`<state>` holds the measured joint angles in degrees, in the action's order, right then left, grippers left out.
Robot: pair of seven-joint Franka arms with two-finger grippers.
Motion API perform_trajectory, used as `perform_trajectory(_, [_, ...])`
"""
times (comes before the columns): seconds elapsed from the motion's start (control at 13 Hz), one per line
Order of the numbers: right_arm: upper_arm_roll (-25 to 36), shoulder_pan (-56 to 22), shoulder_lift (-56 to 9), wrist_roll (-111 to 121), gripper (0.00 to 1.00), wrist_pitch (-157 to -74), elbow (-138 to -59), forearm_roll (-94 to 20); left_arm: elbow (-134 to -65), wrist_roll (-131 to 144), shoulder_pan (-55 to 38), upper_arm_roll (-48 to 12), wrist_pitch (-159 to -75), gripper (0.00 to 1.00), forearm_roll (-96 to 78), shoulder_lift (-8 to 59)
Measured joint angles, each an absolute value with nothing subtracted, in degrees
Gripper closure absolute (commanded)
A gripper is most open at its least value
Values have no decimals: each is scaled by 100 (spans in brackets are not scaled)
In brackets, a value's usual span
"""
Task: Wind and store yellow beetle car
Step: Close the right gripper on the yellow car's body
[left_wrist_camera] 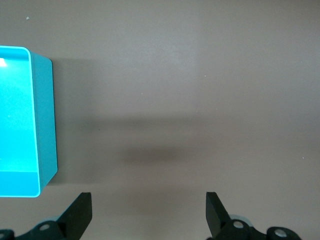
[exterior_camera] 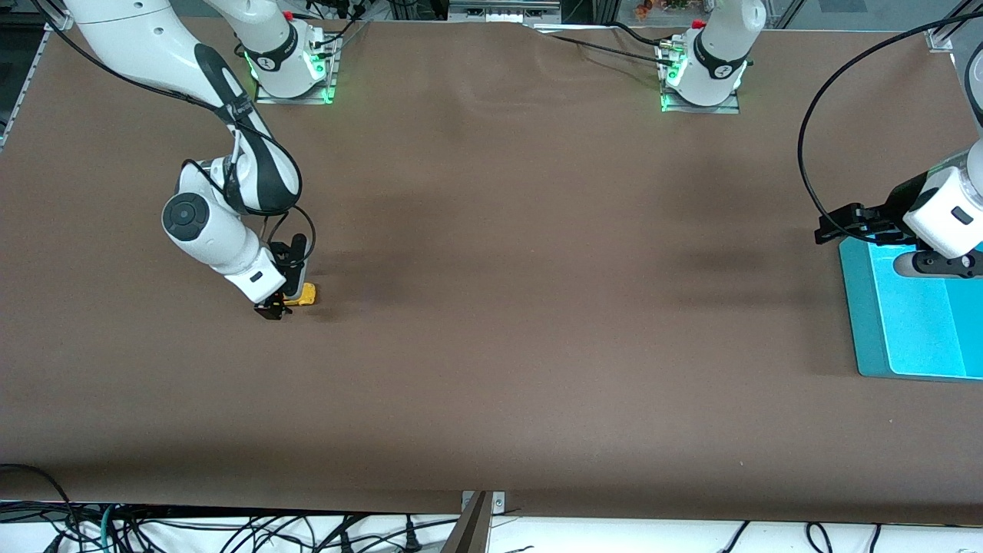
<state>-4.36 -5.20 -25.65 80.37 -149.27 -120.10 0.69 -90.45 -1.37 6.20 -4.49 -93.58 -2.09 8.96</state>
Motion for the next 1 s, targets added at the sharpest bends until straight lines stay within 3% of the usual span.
perform_trajectory(0.46, [-432, -495, -2628, 8266, 23, -14981, -12010, 68, -9045, -137, 620, -449, -9358, 0, -209, 896])
perform_trajectory(0.69, [-430, -467, -2660, 8298, 51, -14989, -12010, 67, -9045, -137, 620, -449, -9358, 0, -209, 896])
perform_trajectory(0.92, [-430, -466, -2672, 8307, 73, -14992, -12012, 67, -9045, -137, 620, -449, -9358, 0, -209, 896])
perform_trajectory(1.0, [-430, -466, -2658, 8308, 75, -14979, -12012, 66, -9045, -137, 620, -449, -9358, 0, -209, 896])
